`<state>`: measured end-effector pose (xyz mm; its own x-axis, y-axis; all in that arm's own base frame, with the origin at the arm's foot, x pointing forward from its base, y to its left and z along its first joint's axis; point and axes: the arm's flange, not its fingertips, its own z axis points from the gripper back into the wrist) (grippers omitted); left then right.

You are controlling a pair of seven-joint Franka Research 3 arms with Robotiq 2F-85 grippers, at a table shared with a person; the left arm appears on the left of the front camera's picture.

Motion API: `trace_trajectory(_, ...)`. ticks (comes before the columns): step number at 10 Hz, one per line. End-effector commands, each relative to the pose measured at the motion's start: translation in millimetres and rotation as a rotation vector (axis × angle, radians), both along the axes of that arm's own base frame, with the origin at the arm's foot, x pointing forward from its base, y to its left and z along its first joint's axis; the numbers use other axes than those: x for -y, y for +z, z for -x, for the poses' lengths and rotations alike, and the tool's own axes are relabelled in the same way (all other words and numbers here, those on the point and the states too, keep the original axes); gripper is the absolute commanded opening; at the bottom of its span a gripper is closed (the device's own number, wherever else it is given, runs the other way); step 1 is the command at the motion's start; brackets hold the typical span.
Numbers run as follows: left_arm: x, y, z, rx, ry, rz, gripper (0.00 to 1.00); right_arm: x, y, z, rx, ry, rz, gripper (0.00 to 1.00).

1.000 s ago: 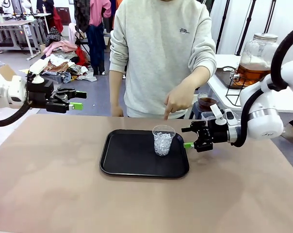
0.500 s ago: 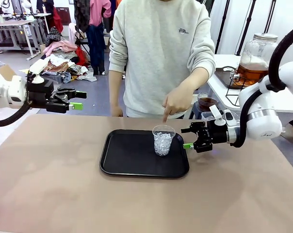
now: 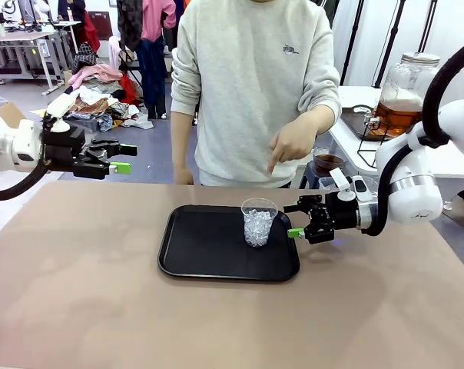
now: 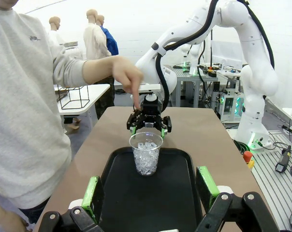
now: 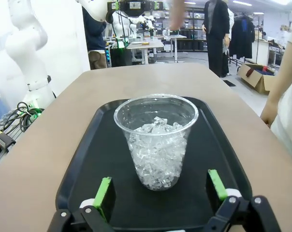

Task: Pour the drink into the iced cup.
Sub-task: Pick up the iced cup indicated by the human and present it to them.

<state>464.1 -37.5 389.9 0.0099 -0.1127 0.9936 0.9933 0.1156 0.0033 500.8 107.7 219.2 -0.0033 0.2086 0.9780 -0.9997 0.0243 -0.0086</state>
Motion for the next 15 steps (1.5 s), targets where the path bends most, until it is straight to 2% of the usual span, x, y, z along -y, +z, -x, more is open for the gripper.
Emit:
trace_trajectory(1, 0, 2, 1, 0.004, 0.0, -0.001, 1.0, -7, 2, -7, -0.038, 0.031, -0.02, 1.0)
trace_trajectory(5, 0, 2, 1, 0.004, 0.0, -0.001, 1.0, -18, 2, -8, -0.071, 0.074, -0.038, 1.0)
trace_trajectory(15, 0, 2, 1, 0.004, 0.0, -0.001, 1.0, -40, -5, -16, -0.089, 0.103, -0.026, 1.0)
